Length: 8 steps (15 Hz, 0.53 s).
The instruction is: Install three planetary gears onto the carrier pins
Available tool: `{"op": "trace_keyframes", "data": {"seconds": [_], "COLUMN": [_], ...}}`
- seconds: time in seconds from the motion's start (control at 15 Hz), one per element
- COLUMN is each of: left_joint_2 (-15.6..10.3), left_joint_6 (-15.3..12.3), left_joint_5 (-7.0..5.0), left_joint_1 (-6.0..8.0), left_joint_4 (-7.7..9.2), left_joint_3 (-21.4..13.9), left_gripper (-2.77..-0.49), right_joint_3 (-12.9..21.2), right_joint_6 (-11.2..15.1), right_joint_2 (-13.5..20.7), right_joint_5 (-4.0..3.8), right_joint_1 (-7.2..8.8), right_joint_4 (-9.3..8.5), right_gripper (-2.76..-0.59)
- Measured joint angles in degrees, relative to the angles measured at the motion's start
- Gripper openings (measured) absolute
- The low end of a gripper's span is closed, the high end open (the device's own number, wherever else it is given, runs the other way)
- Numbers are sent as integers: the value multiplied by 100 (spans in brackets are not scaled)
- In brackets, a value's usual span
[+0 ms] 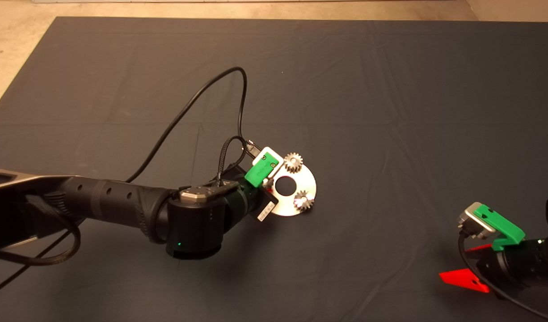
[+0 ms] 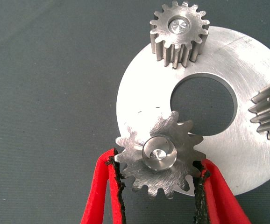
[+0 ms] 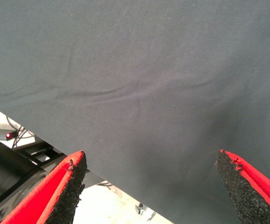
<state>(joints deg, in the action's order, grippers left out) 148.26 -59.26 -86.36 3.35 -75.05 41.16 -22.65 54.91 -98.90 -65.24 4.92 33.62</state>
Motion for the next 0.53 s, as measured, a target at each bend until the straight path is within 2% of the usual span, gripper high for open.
{"op": "trace_keyframes", "data": {"seconds": [0.53], "left_joint_2": [-20], "left_joint_6": [-5], "left_joint_5": [9], "left_joint_1": [0], "left_joint_4": [-1], "left_joint_3": [0], "left_gripper": [-267], "right_joint_3": [0], "right_joint_6": [-2], "right_joint_2": [52], "right_joint_5": [17], "right_joint_1": [2], "right_joint_4": [-2], "right_gripper": [-130]}}
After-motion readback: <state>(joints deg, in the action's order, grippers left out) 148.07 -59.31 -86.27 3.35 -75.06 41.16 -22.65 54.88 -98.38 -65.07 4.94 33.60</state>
